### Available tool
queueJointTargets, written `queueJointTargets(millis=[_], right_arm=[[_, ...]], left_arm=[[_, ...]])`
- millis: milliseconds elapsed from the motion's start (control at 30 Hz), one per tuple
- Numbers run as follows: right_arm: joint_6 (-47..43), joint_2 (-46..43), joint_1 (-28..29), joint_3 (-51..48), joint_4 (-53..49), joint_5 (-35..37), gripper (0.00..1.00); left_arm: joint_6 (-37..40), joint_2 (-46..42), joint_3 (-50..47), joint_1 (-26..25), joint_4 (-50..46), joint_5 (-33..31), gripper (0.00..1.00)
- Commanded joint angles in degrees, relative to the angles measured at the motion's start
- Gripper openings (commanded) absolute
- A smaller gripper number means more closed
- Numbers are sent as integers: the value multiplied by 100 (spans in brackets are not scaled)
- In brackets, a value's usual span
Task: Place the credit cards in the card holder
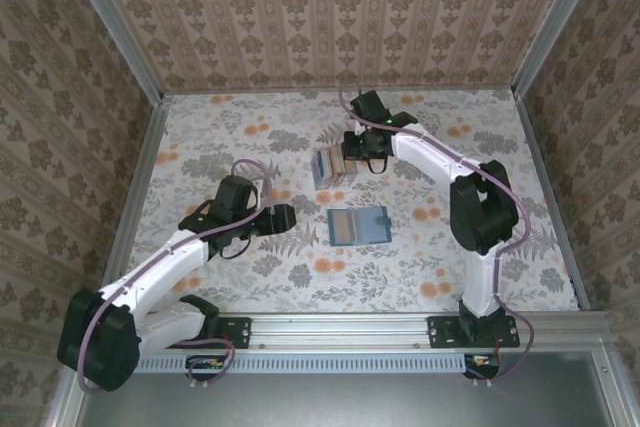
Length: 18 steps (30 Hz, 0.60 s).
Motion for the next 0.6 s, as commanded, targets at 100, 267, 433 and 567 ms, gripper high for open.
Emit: queueJointTargets(millis=[100, 267, 433, 567], right_arm=[[-122, -1050, -64, -633, -116, 254, 0], [4, -1983, -213, -1789, 39, -260, 0], [-29, -2788, -412, -3246, 592, -1680, 0], [117, -3192, -528, -4381, 1468, -2732, 0]], left_arm=[[-103, 47, -39, -177, 445, 261, 82], [-39, 438, 140, -458, 496, 284, 82], [48, 1008, 353, -718, 581, 366, 81], [202, 1516, 596, -791, 531, 540, 76]])
